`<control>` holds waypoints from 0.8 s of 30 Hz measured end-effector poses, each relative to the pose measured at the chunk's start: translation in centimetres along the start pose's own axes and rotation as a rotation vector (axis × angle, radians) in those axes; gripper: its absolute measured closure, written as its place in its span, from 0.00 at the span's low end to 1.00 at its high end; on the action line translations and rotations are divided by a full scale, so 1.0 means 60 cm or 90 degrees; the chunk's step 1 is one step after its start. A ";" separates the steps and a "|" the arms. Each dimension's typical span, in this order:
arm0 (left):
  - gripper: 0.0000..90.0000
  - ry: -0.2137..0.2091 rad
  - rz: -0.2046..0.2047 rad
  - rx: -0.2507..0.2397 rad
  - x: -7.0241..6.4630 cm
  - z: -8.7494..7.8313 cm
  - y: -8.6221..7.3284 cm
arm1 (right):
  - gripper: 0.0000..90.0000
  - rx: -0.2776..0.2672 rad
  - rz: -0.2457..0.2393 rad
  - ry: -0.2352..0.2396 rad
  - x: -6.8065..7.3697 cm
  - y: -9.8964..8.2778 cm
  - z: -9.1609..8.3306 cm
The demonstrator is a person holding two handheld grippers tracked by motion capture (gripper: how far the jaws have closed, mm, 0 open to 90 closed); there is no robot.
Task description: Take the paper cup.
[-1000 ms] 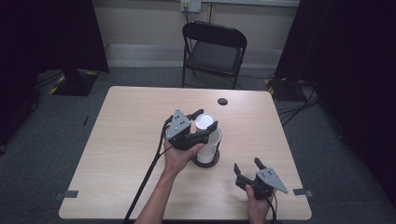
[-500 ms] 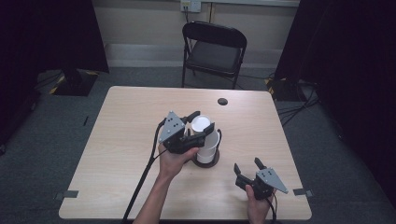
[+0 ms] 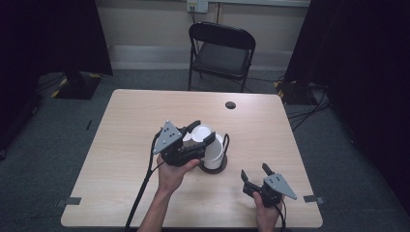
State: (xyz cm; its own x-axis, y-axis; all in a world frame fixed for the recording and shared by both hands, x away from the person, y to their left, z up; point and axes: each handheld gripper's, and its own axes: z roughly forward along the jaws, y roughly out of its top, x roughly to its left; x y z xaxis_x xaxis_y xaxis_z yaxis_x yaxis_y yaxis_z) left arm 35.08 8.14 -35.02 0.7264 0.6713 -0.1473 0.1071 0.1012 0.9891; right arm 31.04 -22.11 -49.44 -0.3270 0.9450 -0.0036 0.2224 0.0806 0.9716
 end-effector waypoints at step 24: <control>0.40 0.006 -0.060 0.019 0.005 -0.042 -0.045 | 0.47 -0.025 -0.054 0.143 0.065 0.015 -0.006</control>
State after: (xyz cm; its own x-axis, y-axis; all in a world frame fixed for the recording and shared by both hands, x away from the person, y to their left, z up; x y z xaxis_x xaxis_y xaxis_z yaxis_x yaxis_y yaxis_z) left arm 33.27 9.91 -37.74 0.7054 0.6671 -0.2394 0.1943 0.1428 0.9705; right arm 29.63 -18.44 -48.50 -0.5405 0.8406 -0.0367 0.1514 0.1401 0.9785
